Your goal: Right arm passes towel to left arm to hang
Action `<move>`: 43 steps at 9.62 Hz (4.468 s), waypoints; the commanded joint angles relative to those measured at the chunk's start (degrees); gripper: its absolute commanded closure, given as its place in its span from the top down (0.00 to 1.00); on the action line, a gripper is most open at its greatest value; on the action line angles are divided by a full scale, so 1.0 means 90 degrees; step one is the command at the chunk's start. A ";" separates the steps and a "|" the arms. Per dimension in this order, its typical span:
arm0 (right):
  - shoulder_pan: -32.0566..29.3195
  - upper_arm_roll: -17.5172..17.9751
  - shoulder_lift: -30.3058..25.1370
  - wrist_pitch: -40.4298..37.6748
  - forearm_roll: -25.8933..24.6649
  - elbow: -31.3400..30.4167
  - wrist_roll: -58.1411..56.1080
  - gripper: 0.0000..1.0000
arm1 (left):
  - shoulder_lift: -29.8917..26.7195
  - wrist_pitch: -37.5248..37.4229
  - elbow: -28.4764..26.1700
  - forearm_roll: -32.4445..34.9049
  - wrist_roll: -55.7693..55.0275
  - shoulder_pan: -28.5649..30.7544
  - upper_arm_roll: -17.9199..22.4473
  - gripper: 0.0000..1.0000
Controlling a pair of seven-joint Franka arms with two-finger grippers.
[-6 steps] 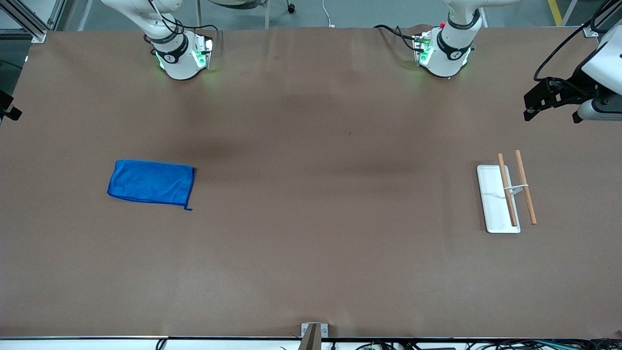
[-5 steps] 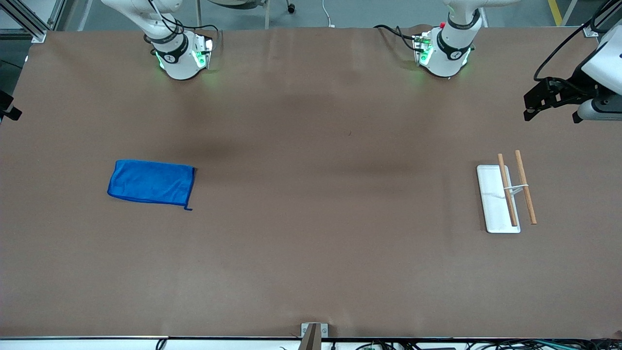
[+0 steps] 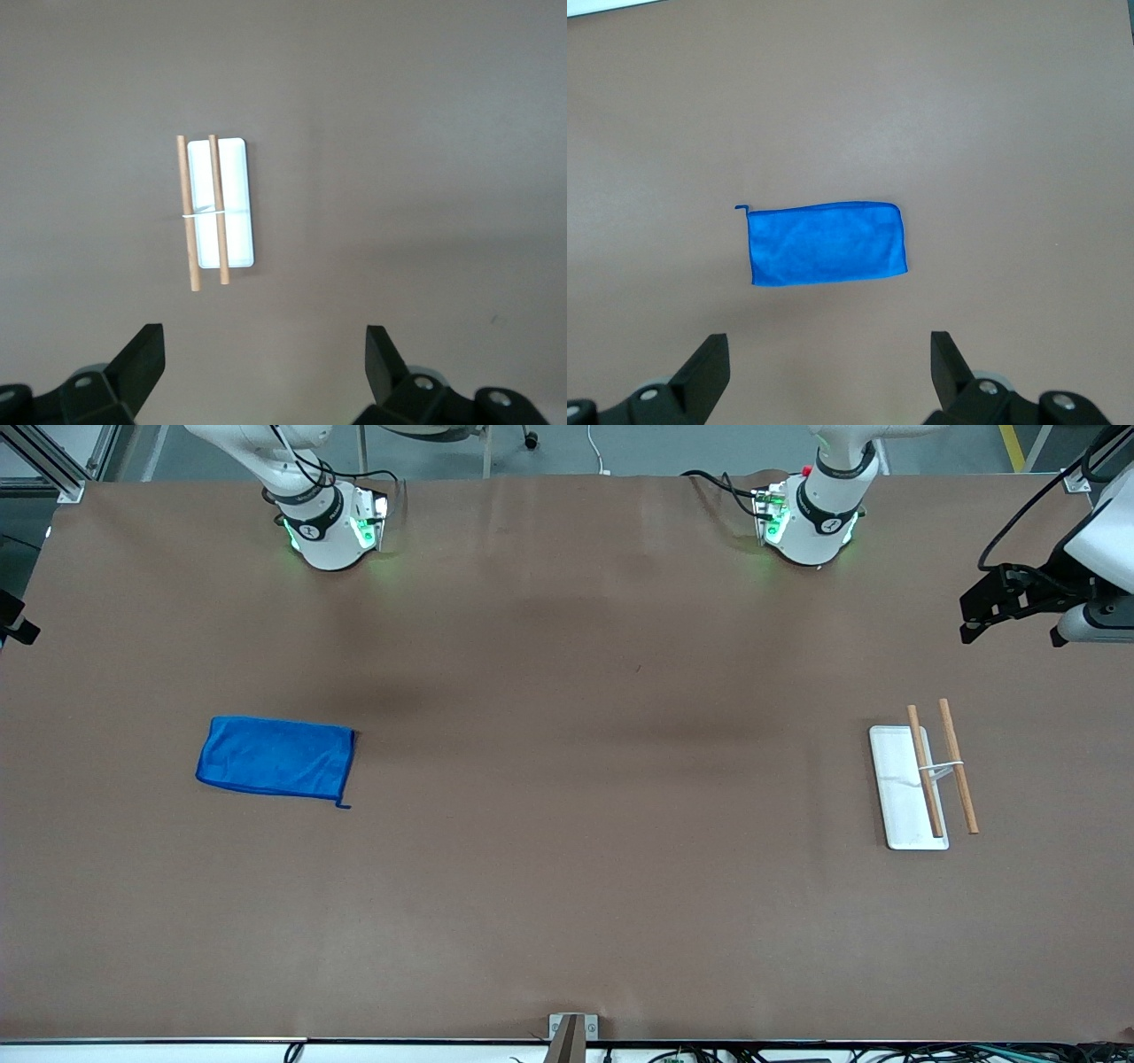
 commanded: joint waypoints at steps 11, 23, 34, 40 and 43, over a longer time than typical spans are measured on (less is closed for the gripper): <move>0.0097 0.0054 0.2148 0.7235 0.0028 -0.5066 -0.0461 1.00 | 0.0133 -0.0117 -0.0044 0.0043 0.0167 0.0041 -0.0040 1.00; 0.0165 0.0054 0.2689 0.8424 -0.0021 -0.5751 -0.0480 0.59 | 0.0143 -0.0137 -0.0034 0.0033 0.0158 0.0051 -0.0040 1.00; 0.0262 0.0161 0.1841 0.3897 0.0008 -0.3352 -0.0451 0.00 | 0.0143 -0.0156 -0.0044 -0.0084 0.0167 0.0061 -0.0020 1.00; 0.0331 0.1643 0.1664 0.3120 0.3017 -0.2314 -0.0402 0.00 | 0.0406 -0.0225 -0.0025 -0.1962 0.0401 0.0470 0.0029 1.00; 0.0389 0.2901 0.1722 0.4395 0.4865 -0.2323 -0.0363 0.00 | 0.0950 0.0037 -0.0083 -0.2417 0.0586 0.0383 -0.0030 1.00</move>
